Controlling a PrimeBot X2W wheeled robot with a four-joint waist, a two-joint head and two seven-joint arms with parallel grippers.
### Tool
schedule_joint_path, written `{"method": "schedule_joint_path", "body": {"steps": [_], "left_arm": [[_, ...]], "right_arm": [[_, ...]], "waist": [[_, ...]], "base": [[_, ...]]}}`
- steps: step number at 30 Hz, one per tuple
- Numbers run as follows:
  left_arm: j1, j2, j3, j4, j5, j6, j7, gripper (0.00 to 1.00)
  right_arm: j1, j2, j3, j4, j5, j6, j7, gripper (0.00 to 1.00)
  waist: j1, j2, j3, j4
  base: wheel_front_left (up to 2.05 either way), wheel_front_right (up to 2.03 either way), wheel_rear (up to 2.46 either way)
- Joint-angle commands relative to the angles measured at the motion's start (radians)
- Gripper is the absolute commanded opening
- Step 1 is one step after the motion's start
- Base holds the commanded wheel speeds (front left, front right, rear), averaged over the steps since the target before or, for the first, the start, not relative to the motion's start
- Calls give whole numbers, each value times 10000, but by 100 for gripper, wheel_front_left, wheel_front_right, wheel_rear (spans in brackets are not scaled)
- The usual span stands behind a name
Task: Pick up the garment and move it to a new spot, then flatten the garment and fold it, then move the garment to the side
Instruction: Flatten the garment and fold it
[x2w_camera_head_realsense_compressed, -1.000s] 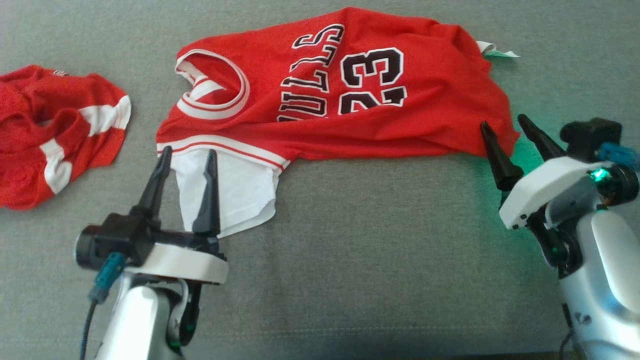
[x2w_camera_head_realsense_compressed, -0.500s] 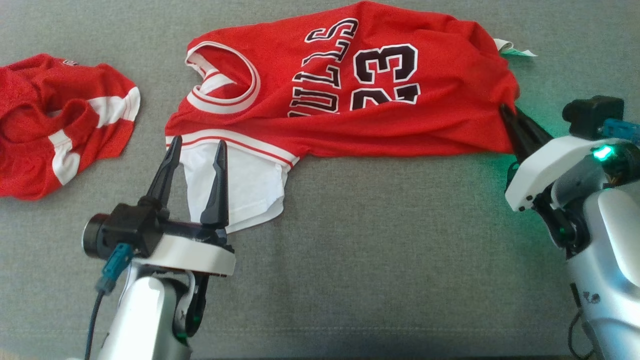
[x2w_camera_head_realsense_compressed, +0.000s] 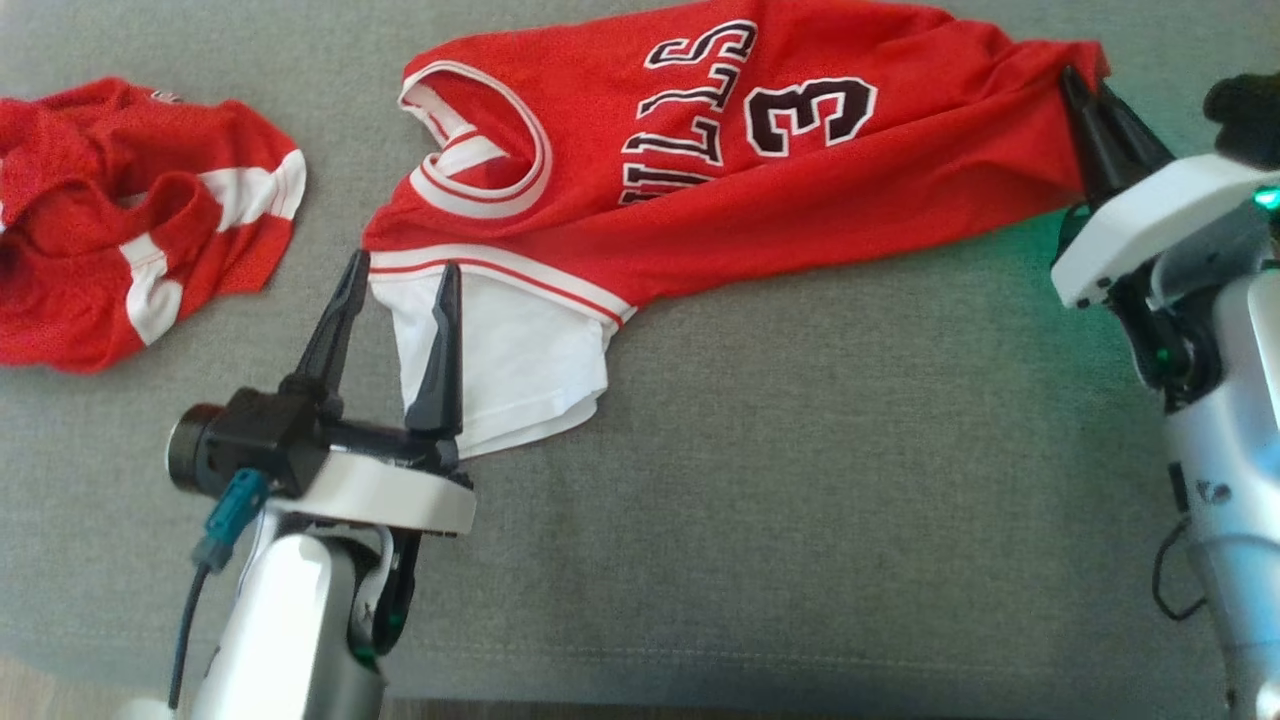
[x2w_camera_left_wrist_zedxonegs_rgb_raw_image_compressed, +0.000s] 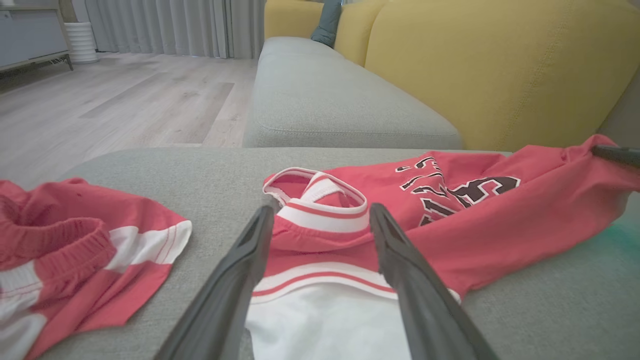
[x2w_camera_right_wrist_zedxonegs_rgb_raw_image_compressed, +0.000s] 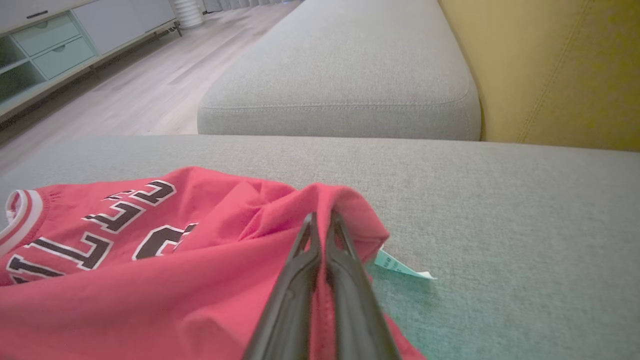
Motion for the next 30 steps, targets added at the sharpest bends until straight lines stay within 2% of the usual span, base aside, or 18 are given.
{"method": "schedule_joint_path", "body": {"steps": [1, 2, 3, 4, 10, 16, 24, 30], "left_arm": [[-307, 22, 328, -292, 136, -40, -122, 100], [-325, 18, 322, -279, 148, -42, -122, 100], [-336, 13, 317, -266, 157, -43, -122, 100], [-340, 9, 316, -256, 162, -42, -122, 100], [-218, -11, 373, -221, 163, -5, -122, 100], [97, -15, 610, -257, 183, 87, -122, 100], [443, 28, 944, -299, 256, 158, -122, 100], [580, 29, 1033, -305, 333, 161, -122, 100]], "right_arm": [[-219, -15, 83, -115, 99, -7, -147, 0], [-327, 11, 101, 138, 112, -7, -244, 32], [-427, 53, 76, 368, 133, -7, -432, 70], [-499, 76, 48, 603, 100, -7, -643, 100], [-216, 154, -73, 1232, -375, -7, -2394, 100], [1343, 303, -374, 253, -1168, -7, -3616, 100], [3816, 987, -859, -2116, -1646, -7, -3254, 100], [4674, 1435, -1176, -3182, -1786, -7, -2749, 100]], "waist": [[0, 0, 76, 74], [0, 0, 101, 99], [0, 0, 116, 118], [0, 0, 126, 127], [0, 0, 14, 60], [0, 0, -253, -201], [0, 0, -555, -540], [0, 0, -689, -665]], "base": [[0, 0, 0], [0, 0, 0], [0, 0, 0], [0, 0, 0], [0, 0, 0], [0, 0, 0], [0, 0, 0], [0, 0, 0]]}}
